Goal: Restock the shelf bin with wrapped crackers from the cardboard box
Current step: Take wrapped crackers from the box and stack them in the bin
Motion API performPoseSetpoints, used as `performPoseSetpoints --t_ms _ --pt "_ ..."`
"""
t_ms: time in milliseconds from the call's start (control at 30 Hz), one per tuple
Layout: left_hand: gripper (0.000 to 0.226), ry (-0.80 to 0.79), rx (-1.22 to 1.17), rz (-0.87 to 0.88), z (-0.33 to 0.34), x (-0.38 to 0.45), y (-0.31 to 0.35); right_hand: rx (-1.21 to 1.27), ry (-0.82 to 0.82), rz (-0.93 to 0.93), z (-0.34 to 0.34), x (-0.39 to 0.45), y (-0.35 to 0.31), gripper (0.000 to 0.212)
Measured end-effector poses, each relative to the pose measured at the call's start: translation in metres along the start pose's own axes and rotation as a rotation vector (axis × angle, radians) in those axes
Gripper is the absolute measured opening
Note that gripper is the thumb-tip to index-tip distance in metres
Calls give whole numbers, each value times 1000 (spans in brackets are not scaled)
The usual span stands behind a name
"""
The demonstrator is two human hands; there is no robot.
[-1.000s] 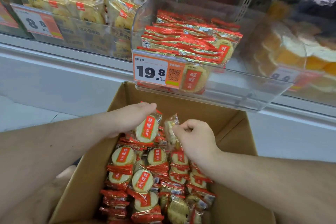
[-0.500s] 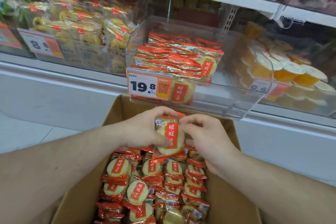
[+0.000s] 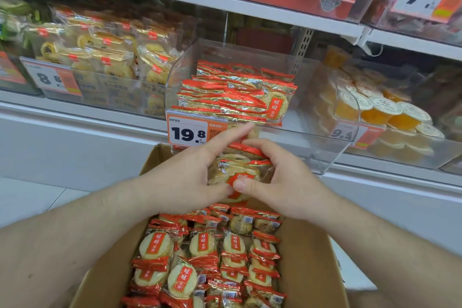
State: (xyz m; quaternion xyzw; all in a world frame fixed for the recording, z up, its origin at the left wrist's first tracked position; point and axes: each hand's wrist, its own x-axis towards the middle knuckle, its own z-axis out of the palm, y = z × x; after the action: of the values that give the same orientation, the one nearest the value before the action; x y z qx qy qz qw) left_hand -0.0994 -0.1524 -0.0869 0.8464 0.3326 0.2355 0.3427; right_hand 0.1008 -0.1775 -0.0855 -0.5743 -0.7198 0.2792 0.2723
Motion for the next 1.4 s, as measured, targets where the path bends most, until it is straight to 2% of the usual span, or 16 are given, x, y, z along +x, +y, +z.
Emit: performPoseSetpoints --t_ms 167,300,367,467,567,767,867,933,1000,1067,1200,1300,1333,1400 --pt "101 104 -56 43 2 2 6 89 2 -31 -20 0 -6 39" --pt "86 319 -90 58 2 11 8 173 133 -68 -57 8 -17 27" --pt "83 401 40 61 1 17 5 209 236 -55 -78 16 -18 22" --pt "74 480 451 88 6 27 -10 180 348 -26 -102 29 -17 19" --pt "73 424 654 110 13 31 -25 110 415 23 -115 48 -9 18" --pt "72 401 695 98 15 34 -32 -185 450 244 -125 88 17 25" --pt "70 393 699 91 16 34 -33 -313 363 337 -114 107 27 25" --pt "68 382 708 84 16 34 -34 -227 257 374 -103 120 38 26" --pt "65 374 713 77 15 34 -34 -144 193 416 -94 131 47 33" --pt "64 371 708 68 15 34 -33 -134 178 440 -88 141 55 50" --pt "61 374 697 58 16 33 -33 -235 237 427 -77 149 62 77" --pt "59 372 702 64 17 33 -34 -342 214 419 -71 153 62 101" --pt "59 372 704 67 17 33 -34 -382 220 408 -71 155 63 106" --pt "58 377 701 72 17 33 -34 -441 248 414 -71 159 64 103"
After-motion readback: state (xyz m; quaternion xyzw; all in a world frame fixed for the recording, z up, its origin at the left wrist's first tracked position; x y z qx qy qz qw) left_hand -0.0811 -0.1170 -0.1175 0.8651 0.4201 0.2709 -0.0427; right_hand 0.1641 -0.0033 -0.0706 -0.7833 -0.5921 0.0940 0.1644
